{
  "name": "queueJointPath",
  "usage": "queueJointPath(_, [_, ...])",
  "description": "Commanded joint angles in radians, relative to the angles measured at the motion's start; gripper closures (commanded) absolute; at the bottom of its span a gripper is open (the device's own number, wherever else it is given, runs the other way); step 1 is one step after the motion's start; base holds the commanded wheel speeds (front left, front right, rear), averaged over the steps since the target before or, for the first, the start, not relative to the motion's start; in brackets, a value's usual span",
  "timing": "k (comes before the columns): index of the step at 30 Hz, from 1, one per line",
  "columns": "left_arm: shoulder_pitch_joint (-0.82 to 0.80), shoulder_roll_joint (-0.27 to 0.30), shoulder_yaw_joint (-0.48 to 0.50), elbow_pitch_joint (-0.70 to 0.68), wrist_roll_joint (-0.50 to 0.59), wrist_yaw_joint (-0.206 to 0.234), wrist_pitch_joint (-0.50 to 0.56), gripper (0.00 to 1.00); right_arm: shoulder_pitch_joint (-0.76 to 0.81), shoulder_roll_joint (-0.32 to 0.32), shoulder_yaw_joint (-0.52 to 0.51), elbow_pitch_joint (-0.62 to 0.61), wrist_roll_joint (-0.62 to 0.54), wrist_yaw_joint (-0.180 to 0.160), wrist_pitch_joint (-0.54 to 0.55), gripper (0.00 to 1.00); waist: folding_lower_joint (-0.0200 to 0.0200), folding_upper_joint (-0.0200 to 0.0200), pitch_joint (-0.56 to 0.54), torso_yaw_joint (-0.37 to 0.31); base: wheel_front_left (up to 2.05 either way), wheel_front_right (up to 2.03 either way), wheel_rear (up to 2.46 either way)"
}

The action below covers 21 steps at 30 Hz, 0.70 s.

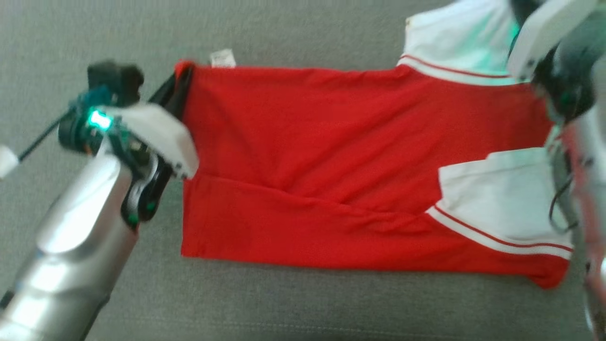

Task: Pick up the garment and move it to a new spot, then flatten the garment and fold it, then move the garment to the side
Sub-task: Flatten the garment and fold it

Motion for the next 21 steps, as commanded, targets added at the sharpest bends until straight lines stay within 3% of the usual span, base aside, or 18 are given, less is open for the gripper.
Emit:
queueJointPath(1, [0.014, 0.059, 0.052, -0.016, -0.01, 0.005, -0.01, 1.0, 0.043, 0.009, 0.031, -0.06, 0.037, 0.007, -0.03, 1.0, 0.0001, 0.0, -0.069, -0.042, 0.0, 0.0, 0.0])
queueJointPath(11, [0.187, 0.123, 0.078, -0.056, -0.036, 0.024, -0.074, 1.0, 0.34, -0.023, 0.109, -0.24, 0.15, 0.007, -0.15, 1.0, 0.0001, 0.0, -0.223, -0.109, 0.0, 0.0, 0.0])
queueJointPath(21, [0.379, 0.154, 0.102, -0.174, -0.028, 0.084, -0.203, 1.0, 0.605, -0.01, 0.044, -0.431, 0.116, 0.007, -0.207, 1.0, 0.0001, 0.0, -0.283, -0.136, 0.0, 0.0, 0.0])
